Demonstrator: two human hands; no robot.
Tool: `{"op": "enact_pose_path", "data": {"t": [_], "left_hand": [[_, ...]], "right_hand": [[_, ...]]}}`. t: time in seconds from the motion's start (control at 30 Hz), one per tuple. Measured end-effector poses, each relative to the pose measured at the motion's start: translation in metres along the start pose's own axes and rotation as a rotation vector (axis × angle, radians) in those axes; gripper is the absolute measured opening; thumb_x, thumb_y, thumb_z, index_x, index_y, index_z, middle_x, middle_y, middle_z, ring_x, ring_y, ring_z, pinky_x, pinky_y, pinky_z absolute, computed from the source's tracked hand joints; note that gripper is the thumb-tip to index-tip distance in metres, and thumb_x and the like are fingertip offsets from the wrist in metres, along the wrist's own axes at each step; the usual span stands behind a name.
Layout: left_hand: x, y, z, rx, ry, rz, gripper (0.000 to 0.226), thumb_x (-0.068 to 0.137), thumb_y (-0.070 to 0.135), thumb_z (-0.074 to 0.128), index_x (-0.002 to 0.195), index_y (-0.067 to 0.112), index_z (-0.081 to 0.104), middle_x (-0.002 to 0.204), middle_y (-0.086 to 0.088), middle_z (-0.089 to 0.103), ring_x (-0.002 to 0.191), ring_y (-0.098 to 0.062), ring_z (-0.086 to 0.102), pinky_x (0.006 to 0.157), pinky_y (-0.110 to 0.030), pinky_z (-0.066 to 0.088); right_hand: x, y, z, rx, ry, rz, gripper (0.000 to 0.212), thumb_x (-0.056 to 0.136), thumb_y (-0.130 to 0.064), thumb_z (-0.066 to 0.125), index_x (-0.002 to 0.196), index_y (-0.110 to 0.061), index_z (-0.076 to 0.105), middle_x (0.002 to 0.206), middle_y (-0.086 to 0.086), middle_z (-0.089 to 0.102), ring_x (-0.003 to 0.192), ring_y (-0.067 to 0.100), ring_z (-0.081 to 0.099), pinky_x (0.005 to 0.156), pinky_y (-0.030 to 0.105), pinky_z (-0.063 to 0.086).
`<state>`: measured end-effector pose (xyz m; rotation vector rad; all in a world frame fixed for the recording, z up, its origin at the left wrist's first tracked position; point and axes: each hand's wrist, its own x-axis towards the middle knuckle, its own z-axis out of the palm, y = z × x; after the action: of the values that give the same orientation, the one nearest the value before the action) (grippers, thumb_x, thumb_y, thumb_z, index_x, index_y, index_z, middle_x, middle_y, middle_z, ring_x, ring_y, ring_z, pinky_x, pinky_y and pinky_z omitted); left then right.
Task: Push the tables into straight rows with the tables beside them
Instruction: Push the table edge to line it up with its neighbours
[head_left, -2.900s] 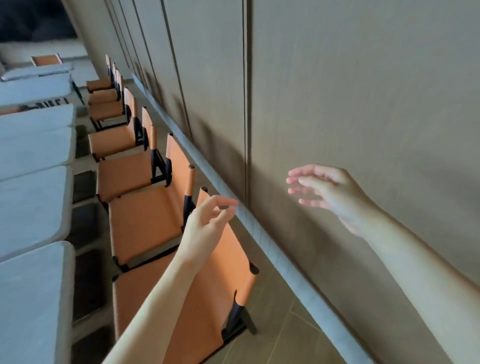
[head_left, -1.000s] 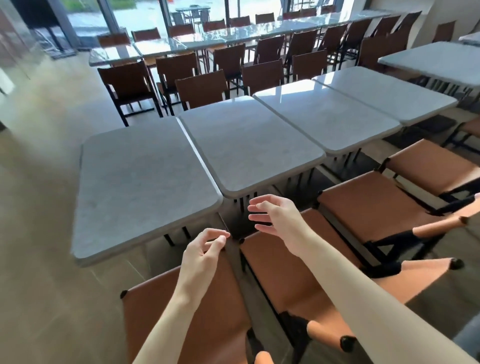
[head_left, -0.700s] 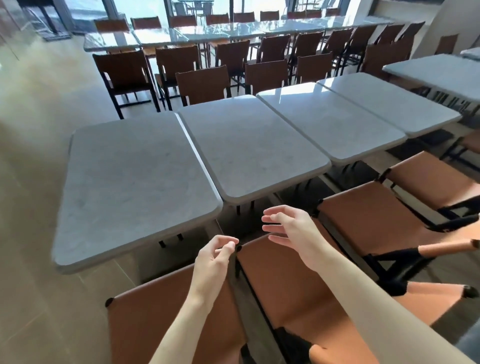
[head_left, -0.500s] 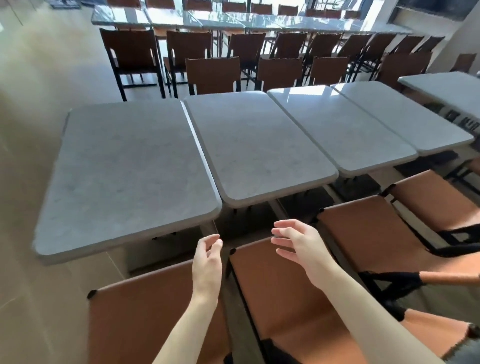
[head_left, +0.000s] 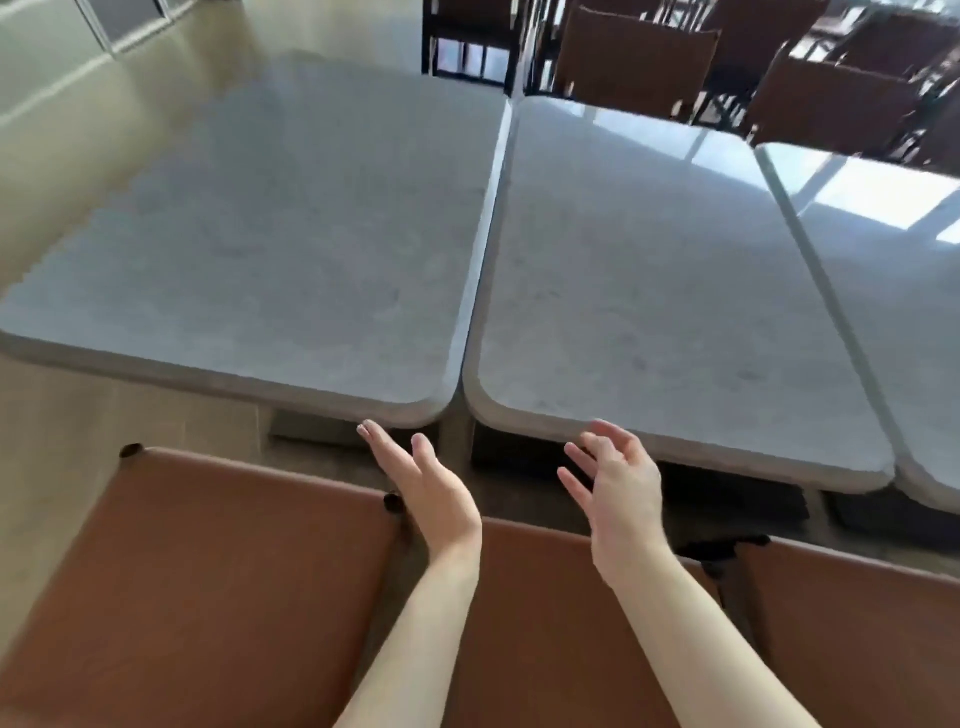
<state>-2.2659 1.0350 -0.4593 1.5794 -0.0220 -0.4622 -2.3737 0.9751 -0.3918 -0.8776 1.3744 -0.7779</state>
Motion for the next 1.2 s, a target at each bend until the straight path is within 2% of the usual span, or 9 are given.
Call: {"op": "enact_pose_path", "data": {"t": [0.17, 0.33, 0.53, 0.73, 0.9, 1.0, 1.1, 1.13, 1.2], "left_hand": [[0.007, -0.033, 0.063, -0.014, 0.047, -0.029, 0.061, 0.111, 0.031, 0.029, 0.162, 0.025, -0.002, 0.169, 0.01, -0.01, 0.155, -0.005, -0.002, 0.127, -0.03, 0.002], [-0.032, -0.038, 0.098, -0.141, -0.101, -0.426, 0.076, 0.101, 0.053, 0.05, 0.162, 0.031, 0.011, 0.167, 0.005, 0.022, 0.152, -0.021, 0.026, 0.125, -0.043, 0.018], [-0.01, -0.038, 0.13, -0.508, -0.209, -0.734, 0.075, 0.086, 0.043, 0.077, 0.148, 0.02, 0.042, 0.132, -0.01, 0.059, 0.119, -0.029, 0.059, 0.107, -0.042, 0.05], [-0.008, -0.05, 0.132, -0.469, -0.274, -0.713, 0.064, 0.079, 0.043, 0.084, 0.131, 0.021, 0.053, 0.126, -0.01, 0.062, 0.116, -0.029, 0.06, 0.104, -0.042, 0.052], [-0.012, -0.055, 0.141, -0.419, -0.348, -0.669, 0.062, 0.081, 0.042, 0.082, 0.132, 0.02, 0.055, 0.124, -0.009, 0.066, 0.113, -0.028, 0.064, 0.102, -0.043, 0.053], [-0.031, -0.061, 0.127, 0.064, -0.507, -0.504, 0.043, 0.089, 0.054, 0.069, 0.119, 0.024, 0.062, 0.111, 0.002, 0.075, 0.1, -0.016, 0.073, 0.099, -0.042, 0.055], [-0.049, -0.07, 0.104, 0.7, -0.723, 0.136, 0.017, 0.093, 0.04, 0.068, 0.101, 0.026, 0.074, 0.087, 0.012, 0.077, 0.082, -0.003, 0.072, 0.087, -0.037, 0.059], [-0.046, -0.072, 0.1, 0.834, -0.682, 0.471, 0.015, 0.09, 0.035, 0.072, 0.103, 0.027, 0.073, 0.09, 0.013, 0.075, 0.085, -0.003, 0.07, 0.084, -0.035, 0.059], [-0.026, -0.075, 0.103, 1.013, -0.537, 1.038, 0.048, 0.08, 0.032, 0.081, 0.124, 0.026, 0.063, 0.119, 0.006, 0.067, 0.112, -0.014, 0.062, 0.097, -0.04, 0.053]], "right_hand": [[0.086, 0.011, -0.059, 0.273, 0.088, 0.259, 0.045, 0.097, -0.028, 0.068, 0.132, -0.005, 0.051, 0.126, 0.014, 0.06, 0.111, 0.023, 0.064, 0.089, 0.039, 0.055], [0.145, -0.003, -0.087, 0.507, 0.26, 0.446, 0.073, 0.082, -0.057, 0.077, 0.136, -0.02, 0.047, 0.127, 0.011, 0.055, 0.109, 0.032, 0.061, 0.1, 0.056, 0.052], [0.172, 0.027, -0.082, 0.284, 0.444, 0.3, 0.094, 0.079, -0.073, 0.068, 0.146, -0.015, 0.037, 0.136, 0.008, 0.053, 0.114, 0.031, 0.062, 0.088, 0.06, 0.057], [0.174, 0.034, -0.079, 0.315, 0.471, 0.221, 0.086, 0.08, -0.071, 0.07, 0.136, -0.011, 0.043, 0.124, 0.008, 0.054, 0.111, 0.031, 0.064, 0.076, 0.049, 0.064], [0.176, 0.038, -0.082, 0.323, 0.445, 0.215, 0.082, 0.081, -0.069, 0.069, 0.133, -0.01, 0.045, 0.124, 0.009, 0.058, 0.106, 0.028, 0.066, 0.075, 0.044, 0.064], [0.173, 0.038, -0.097, 0.272, 0.291, 0.254, 0.076, 0.085, -0.069, 0.064, 0.131, -0.01, 0.05, 0.119, 0.01, 0.062, 0.102, 0.029, 0.068, 0.076, 0.045, 0.063], [0.153, 0.037, -0.134, -0.117, 0.01, 0.225, 0.053, 0.094, -0.059, 0.06, 0.112, -0.01, 0.061, 0.099, 0.009, 0.071, 0.09, 0.027, 0.072, 0.078, 0.044, 0.061], [0.144, 0.041, -0.148, -0.373, -0.022, 0.073, 0.039, 0.094, -0.05, 0.064, 0.104, -0.012, 0.064, 0.093, 0.005, 0.072, 0.088, 0.024, 0.072, 0.077, 0.042, 0.06], [0.138, 0.042, -0.168, -0.851, 0.029, -0.52, 0.022, 0.087, -0.03, 0.076, 0.099, -0.016, 0.064, 0.093, -0.001, 0.068, 0.089, 0.021, 0.066, 0.071, 0.037, 0.055]]}}
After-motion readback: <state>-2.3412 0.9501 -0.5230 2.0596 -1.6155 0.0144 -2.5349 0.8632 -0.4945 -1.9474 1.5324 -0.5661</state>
